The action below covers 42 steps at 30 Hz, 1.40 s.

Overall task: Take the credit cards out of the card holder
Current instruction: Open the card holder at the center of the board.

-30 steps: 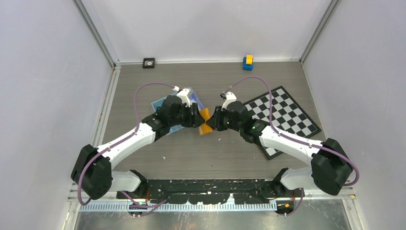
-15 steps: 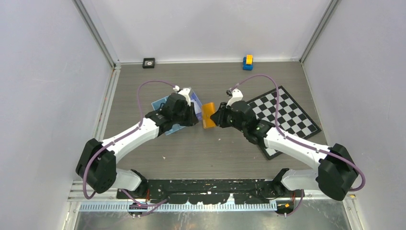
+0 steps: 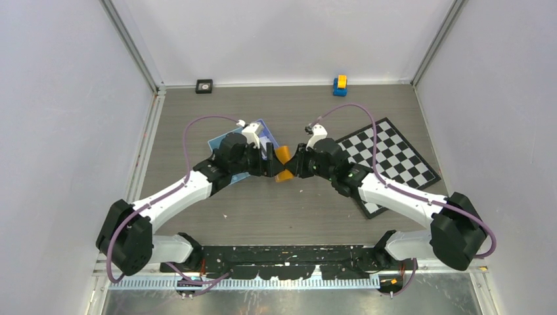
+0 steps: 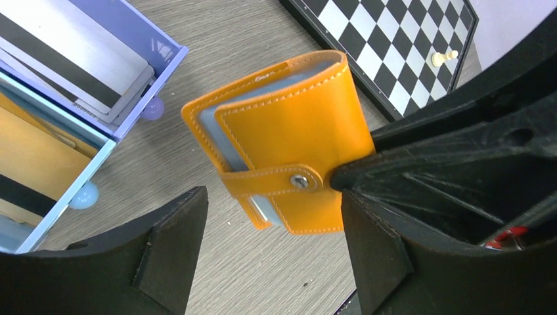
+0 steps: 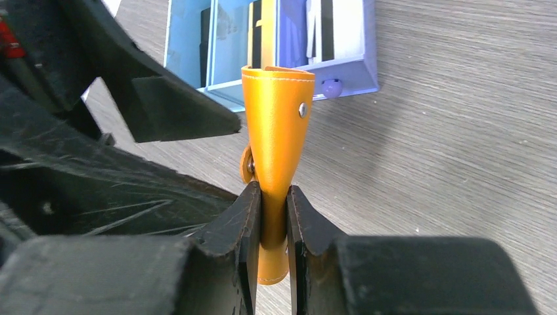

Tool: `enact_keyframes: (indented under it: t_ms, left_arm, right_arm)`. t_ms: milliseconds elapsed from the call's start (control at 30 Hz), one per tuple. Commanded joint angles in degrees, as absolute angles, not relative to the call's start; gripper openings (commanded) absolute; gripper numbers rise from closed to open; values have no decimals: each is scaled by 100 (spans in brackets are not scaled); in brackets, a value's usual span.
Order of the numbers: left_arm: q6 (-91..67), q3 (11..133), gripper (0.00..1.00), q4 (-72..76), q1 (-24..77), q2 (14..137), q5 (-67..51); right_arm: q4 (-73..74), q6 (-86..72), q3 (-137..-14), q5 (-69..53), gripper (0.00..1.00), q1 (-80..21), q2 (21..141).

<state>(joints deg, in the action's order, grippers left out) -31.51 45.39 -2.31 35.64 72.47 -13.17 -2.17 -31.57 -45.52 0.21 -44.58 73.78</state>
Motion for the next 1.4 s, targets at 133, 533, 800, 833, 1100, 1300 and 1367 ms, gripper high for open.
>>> enact_keyframes:
  t_ms: [133,533,800,833,1100,1300,1367]
  left_arm:
    - [-3215,4866,71,-351,3558,7530,-1181]
    - [-3099,5212,41,-1443,3462,7597,112]
    - [-3298,4665,26,-508,3291,7151,-554]
    - [-3308,4517,30,-174,3295,7043,-881]
    - [-3309,4185,69,763,3295,6794,-1896]
    - [-3320,4367,69,379,3296,6999,-1624]
    - [-3342,4478,62,165,3290,7146,-1458]
  right_arm:
    - [-852,-3111,-4687,-476,0,-4525,7330]
    - [-799,-3213,-4331,817,0,-4526,6680]
    - [-831,-3239,-4269,910,1,-4526,6617]
    - [-820,-3239,-4304,880,1,-4525,6654]
    - [-853,-3234,-4352,649,1,-4526,6776]
    - [-1069,-3217,-4323,149,1,-4526,6820]
    - [-1157,-3216,-4300,80,1,-4526,6786]
